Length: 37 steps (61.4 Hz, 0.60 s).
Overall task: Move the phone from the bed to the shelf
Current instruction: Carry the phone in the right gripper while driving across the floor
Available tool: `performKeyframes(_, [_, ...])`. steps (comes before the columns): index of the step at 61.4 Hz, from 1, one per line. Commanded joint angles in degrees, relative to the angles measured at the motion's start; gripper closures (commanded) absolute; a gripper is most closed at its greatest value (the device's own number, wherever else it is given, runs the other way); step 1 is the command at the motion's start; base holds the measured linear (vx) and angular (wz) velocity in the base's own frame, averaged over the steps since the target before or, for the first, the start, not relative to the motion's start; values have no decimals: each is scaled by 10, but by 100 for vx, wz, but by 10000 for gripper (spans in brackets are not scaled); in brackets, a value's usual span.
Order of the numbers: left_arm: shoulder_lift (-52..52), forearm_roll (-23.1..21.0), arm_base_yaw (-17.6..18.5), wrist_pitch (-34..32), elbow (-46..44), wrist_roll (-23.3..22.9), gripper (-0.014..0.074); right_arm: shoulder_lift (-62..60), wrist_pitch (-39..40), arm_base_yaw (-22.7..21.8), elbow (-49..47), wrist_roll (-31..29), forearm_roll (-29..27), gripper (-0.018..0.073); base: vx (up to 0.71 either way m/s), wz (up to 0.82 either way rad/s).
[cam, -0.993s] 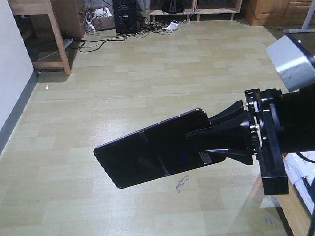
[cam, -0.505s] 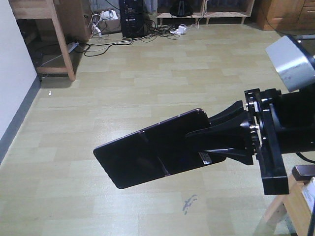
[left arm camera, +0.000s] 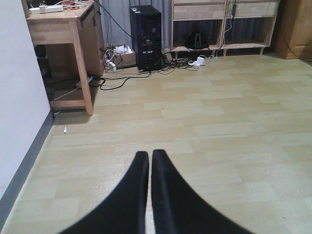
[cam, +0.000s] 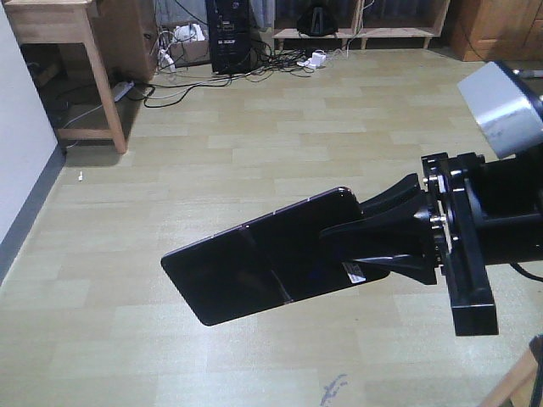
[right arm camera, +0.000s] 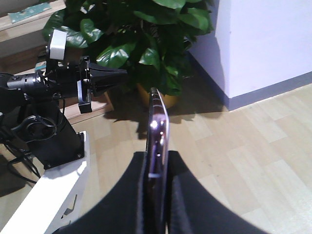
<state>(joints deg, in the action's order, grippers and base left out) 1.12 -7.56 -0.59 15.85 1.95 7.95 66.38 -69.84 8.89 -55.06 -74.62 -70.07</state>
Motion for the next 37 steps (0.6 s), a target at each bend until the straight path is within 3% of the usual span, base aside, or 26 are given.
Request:
performKeyframes(1, [3, -4, 2, -42, 1, -2, 596, -12, -41, -1, -15, 1, -55, 560, 28, -1])
performKeyframes(37, [3, -4, 2, -42, 1, -2, 596, -12, -41, -1, -15, 1, -55, 560, 30, -4])
